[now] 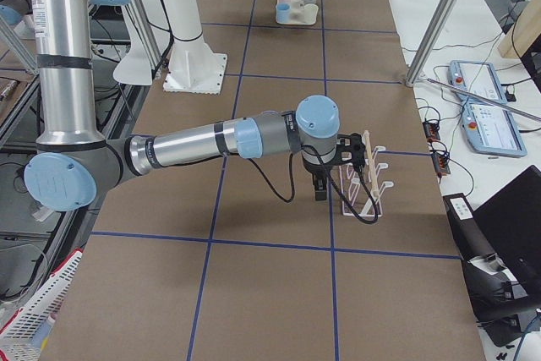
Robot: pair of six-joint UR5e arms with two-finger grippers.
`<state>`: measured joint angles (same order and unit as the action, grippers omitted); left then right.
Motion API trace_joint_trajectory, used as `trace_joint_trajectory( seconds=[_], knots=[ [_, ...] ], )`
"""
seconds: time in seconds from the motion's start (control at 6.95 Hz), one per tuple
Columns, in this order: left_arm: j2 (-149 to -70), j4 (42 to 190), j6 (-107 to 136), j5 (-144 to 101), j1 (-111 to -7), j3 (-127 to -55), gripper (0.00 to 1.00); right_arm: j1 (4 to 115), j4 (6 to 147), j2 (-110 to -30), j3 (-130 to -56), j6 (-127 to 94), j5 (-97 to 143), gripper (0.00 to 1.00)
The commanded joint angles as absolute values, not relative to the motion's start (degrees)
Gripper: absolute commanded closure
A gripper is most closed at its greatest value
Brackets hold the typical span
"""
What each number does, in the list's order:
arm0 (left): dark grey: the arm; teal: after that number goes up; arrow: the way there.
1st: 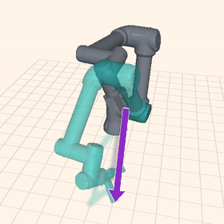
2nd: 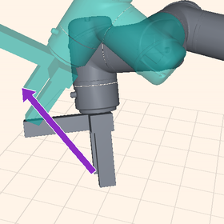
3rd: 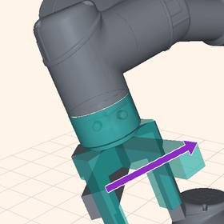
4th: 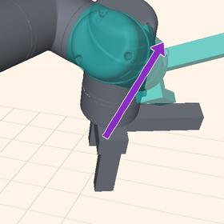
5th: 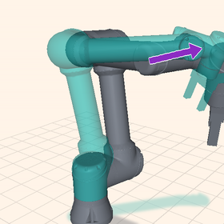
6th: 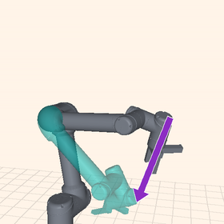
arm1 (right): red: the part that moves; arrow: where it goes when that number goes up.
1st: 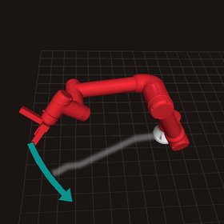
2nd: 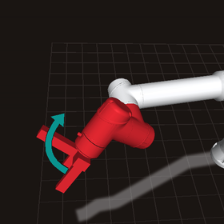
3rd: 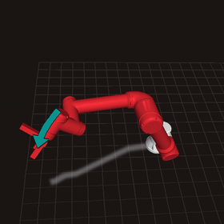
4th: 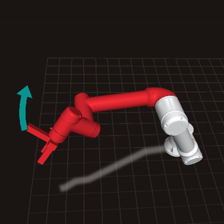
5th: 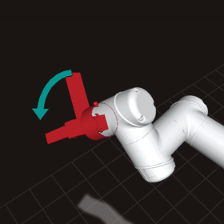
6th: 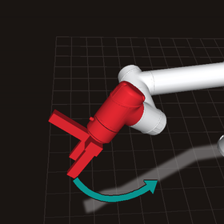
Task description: Transfer IKEA cup to right arm and place on rack
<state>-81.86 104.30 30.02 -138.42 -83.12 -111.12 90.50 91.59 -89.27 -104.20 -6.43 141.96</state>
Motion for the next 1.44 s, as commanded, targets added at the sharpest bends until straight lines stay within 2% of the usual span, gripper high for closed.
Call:
trace_joint_trajectory(
  seconds=[0.0, 0.58, 1.01, 1.3],
  knots=[
    [-86.7, 103.4, 40.1, -139.7, -83.2, -113.3, 1.0, 90.4, 89.9, -88.9, -104.3, -6.4, 141.9, 0.01],
    [-90.3, 112.1, 54.5, -142.3, -80.2, -112.8, 1.0, 90.4, 84.0, -89.0, -104.3, -6.6, 141.3, 0.01],
    [-93.7, 119.3, 65.8, -139.9, -74.7, -112.1, 1.0, 90.4, 70.1, -89.1, -104.2, -15.9, 137.3, 0.01],
    [-96.6, 125.0, 74.7, -130.6, -67.4, -111.8, 1.0, 90.4, 60.8, -89.1, -103.8, -27.1, 136.9, 0.01]
  ],
)
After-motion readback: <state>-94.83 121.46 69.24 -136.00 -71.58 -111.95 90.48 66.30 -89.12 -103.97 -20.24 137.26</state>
